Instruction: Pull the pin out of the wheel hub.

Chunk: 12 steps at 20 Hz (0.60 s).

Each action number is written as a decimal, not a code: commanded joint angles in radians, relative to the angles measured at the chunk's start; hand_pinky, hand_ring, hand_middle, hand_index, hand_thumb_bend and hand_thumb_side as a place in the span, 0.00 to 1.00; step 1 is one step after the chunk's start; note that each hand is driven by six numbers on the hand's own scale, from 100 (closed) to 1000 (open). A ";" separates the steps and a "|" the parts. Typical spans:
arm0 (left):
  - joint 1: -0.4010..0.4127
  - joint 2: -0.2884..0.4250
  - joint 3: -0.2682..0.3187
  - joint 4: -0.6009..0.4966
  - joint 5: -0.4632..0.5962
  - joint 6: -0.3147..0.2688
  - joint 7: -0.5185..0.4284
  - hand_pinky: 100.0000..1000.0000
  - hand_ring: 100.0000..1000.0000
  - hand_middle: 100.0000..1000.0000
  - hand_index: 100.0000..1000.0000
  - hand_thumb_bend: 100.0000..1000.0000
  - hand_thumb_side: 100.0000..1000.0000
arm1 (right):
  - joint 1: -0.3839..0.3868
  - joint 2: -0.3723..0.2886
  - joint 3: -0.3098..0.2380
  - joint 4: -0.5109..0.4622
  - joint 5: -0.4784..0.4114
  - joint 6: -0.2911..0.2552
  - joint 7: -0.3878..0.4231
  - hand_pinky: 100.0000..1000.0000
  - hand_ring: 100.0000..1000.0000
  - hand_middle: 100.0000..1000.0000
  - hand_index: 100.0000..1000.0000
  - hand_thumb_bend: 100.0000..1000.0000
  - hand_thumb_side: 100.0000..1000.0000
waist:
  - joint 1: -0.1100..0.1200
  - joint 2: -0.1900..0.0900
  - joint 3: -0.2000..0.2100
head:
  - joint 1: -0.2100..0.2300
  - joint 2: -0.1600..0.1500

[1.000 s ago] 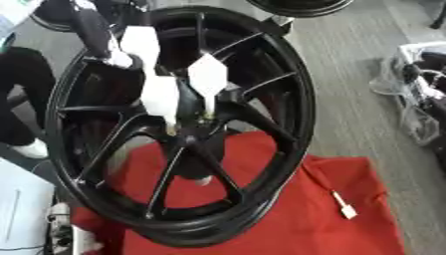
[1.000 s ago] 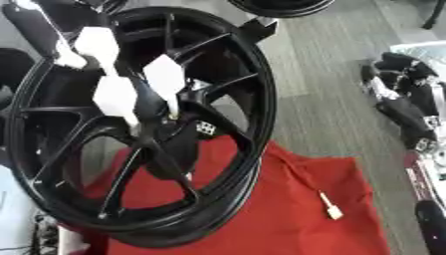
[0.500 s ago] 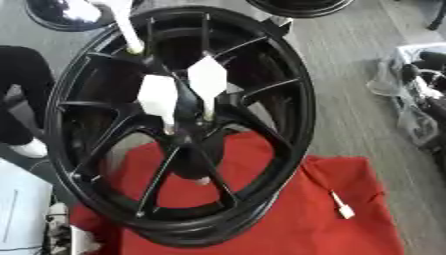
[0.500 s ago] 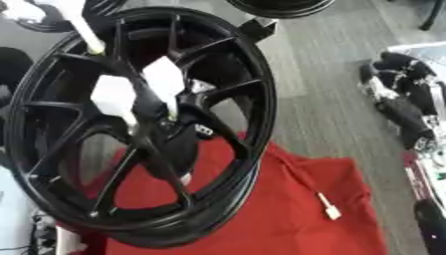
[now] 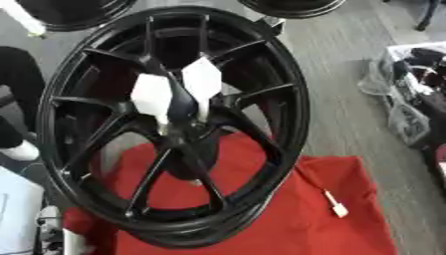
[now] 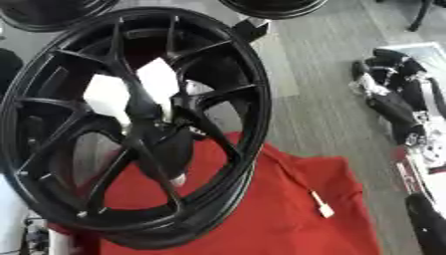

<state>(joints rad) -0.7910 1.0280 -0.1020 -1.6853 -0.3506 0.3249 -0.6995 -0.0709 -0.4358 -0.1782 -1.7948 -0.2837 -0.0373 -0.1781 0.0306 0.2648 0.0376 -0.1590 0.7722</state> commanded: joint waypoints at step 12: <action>0.473 -0.024 0.307 -0.108 0.165 0.082 0.343 0.93 0.86 0.80 0.87 0.20 0.53 | -0.006 -0.007 -0.035 -0.043 0.004 -0.012 -0.031 0.88 0.63 0.60 0.71 0.28 0.13 | -0.020 0.006 0.019 | 0.035 -0.003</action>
<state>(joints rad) -0.3136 0.9959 0.1675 -1.7775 -0.1974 0.4076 -0.3829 -0.0708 -0.4309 -0.2007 -1.8144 -0.2837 -0.0469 -0.2041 0.0098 0.2836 0.0556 -0.1295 0.7722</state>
